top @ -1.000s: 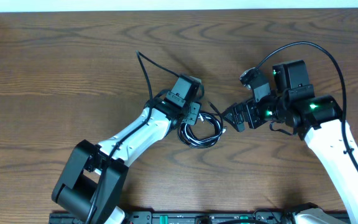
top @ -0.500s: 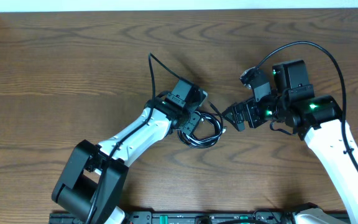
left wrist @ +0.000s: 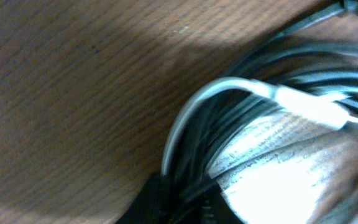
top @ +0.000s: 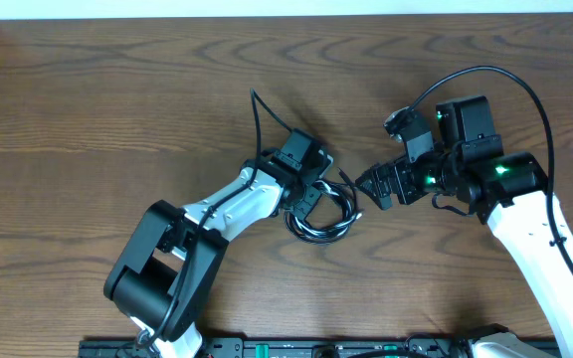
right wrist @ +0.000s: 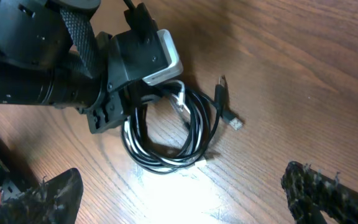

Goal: Untangle cables

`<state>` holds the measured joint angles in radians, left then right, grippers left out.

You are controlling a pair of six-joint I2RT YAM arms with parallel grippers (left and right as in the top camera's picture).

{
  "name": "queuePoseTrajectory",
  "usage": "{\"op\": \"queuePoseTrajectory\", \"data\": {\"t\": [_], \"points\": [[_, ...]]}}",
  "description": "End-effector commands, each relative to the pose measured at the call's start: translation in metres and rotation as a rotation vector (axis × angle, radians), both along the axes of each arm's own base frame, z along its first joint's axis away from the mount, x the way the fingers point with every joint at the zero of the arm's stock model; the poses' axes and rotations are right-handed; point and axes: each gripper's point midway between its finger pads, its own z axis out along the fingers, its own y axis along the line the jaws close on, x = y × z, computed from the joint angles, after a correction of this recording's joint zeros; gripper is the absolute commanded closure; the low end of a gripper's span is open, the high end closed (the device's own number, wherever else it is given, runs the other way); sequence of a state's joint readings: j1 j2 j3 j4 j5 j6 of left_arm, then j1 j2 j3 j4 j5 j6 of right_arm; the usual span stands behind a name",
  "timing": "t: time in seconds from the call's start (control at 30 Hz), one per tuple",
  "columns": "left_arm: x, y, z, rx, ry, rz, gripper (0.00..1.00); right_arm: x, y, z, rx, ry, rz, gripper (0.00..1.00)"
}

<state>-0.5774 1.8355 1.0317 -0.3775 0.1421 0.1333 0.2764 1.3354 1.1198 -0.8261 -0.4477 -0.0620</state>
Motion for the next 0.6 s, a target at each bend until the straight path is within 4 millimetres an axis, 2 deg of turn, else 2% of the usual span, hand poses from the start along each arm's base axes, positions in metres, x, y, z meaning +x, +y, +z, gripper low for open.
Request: {"op": "queuePoseTrajectory", "data": {"t": [0.0,0.1,0.13,0.23,0.37,0.43,0.57], "points": [[-0.005,0.002,-0.002,0.002,0.015,-0.007,0.93,0.001,0.002,-0.001,0.000,0.004,0.001,0.01],[0.002,-0.003,0.020,-0.030,-0.033,-0.006,0.92,0.002,0.002,-0.001,-0.003,-0.001,-0.001,0.01],[0.006,-0.006,0.034,-0.053,-0.060,-0.005,0.93,0.003,0.001,-0.002,-0.009,-0.001,-0.005,0.01],[0.014,-0.023,0.099,-0.193,-0.179,-0.031,0.92,0.005,-0.001,-0.011,-0.031,0.020,-0.013,0.01],[0.017,-0.032,0.185,-0.350,-0.381,-0.060,0.93,0.006,0.000,-0.029,-0.042,0.076,-0.009,0.01],[0.014,-0.030,0.216,-0.391,-0.463,-0.072,0.93,0.002,0.009,-0.032,-0.009,0.094,0.048,0.01],[0.006,-0.025,0.242,-0.420,-0.527,-0.087,0.93,-0.023,0.047,-0.010,0.165,0.017,0.354,0.01]]}}
